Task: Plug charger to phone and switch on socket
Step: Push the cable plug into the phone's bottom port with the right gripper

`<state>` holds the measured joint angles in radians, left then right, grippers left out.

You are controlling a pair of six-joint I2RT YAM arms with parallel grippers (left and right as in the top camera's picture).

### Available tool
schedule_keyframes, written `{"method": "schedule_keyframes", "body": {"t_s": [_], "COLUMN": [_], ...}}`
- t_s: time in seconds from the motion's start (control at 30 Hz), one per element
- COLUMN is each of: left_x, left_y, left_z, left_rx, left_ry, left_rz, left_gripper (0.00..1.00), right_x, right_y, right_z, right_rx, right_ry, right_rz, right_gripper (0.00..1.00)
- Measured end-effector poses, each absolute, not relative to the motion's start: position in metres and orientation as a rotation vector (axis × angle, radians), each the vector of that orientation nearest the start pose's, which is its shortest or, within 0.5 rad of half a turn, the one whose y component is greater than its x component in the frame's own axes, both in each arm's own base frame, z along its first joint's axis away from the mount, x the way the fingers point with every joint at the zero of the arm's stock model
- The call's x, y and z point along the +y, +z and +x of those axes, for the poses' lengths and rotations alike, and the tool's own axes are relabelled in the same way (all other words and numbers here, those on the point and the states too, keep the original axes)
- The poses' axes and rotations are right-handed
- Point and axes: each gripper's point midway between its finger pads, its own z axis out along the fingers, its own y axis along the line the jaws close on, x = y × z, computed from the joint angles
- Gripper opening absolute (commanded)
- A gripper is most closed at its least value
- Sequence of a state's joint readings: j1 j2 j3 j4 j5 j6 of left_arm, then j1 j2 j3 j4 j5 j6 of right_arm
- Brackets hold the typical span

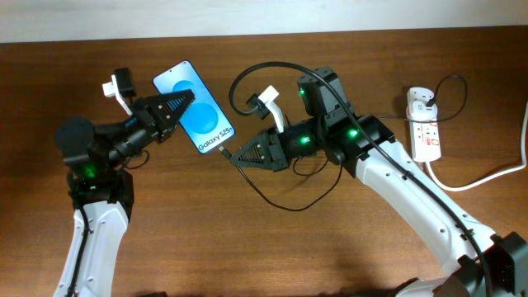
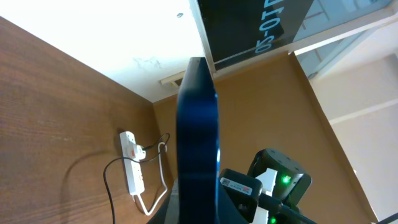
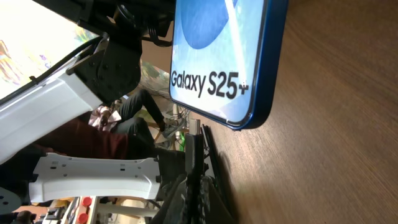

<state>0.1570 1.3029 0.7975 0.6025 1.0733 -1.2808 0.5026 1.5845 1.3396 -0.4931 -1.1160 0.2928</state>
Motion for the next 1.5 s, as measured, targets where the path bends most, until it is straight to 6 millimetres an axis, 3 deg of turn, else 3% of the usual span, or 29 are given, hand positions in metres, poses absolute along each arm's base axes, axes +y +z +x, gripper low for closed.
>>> {"method": "schedule_keyframes", "body": {"t_s": [1.5], "left_x": [-0.09], "left_y": [0.318], "left_z": [0.369], "left_rx": [1.758], "left_ry": [-1.616], "left_rz": [-0.249], "left_gripper": [0.0], "right_x": [0.329], "right_y": [0.271], "right_z": [0.276], "right_rx": [2.214], "right_ry": [1.592], "right_rz": [-0.782], "right_gripper": [0.04]}}
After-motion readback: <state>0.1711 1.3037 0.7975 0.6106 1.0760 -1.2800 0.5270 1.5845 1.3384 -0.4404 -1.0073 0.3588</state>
